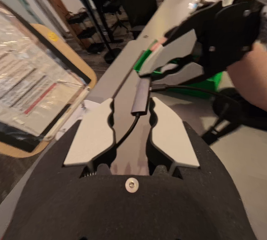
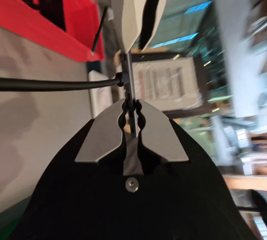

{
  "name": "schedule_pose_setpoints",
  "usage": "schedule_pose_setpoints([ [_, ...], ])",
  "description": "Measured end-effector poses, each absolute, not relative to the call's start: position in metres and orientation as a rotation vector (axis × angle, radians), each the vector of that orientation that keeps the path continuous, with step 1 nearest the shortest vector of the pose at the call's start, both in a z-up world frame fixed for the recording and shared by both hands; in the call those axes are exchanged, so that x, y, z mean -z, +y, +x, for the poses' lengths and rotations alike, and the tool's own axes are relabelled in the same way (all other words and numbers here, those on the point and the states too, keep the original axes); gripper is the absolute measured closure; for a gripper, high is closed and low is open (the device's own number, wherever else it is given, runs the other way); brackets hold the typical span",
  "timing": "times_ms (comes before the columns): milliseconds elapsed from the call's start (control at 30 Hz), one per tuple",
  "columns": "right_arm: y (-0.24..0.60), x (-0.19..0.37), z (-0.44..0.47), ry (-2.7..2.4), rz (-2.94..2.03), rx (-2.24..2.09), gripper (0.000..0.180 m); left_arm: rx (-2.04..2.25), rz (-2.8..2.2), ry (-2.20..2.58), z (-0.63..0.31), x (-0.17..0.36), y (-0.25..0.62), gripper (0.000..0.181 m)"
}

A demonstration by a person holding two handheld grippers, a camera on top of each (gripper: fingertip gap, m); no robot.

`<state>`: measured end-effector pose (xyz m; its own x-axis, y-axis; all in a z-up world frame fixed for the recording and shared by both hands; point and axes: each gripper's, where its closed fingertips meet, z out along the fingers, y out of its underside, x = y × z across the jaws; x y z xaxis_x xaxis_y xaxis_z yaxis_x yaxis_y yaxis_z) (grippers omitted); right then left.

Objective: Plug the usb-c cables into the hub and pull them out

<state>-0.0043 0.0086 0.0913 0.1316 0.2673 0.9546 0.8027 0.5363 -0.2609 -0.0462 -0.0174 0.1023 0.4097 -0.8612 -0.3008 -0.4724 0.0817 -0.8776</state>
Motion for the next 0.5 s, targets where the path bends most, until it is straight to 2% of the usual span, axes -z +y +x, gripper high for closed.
schedule_pose_setpoints([
  [33,0.016,-0.081,0.007,-1.447,-1.148,0.452,0.168,0.403,-1.547,1.144,-0.049,-0.108,-0.007,0.123],
  [100,0.029,-0.067,0.038,-1.413,-1.404,0.377,0.168,0.38,-1.517,1.051,-0.053,-0.117,0.003,0.117],
  [300,0.061,-0.059,0.162,-0.954,-1.912,0.35,0.169,0.414,-1.501,0.969,-0.066,-0.128,0.006,0.123],
  [500,0.06,-0.058,0.263,-0.42,-2.083,0.179,0.169,0.42,-1.56,1.011,-0.062,-0.116,0.006,0.124],
])
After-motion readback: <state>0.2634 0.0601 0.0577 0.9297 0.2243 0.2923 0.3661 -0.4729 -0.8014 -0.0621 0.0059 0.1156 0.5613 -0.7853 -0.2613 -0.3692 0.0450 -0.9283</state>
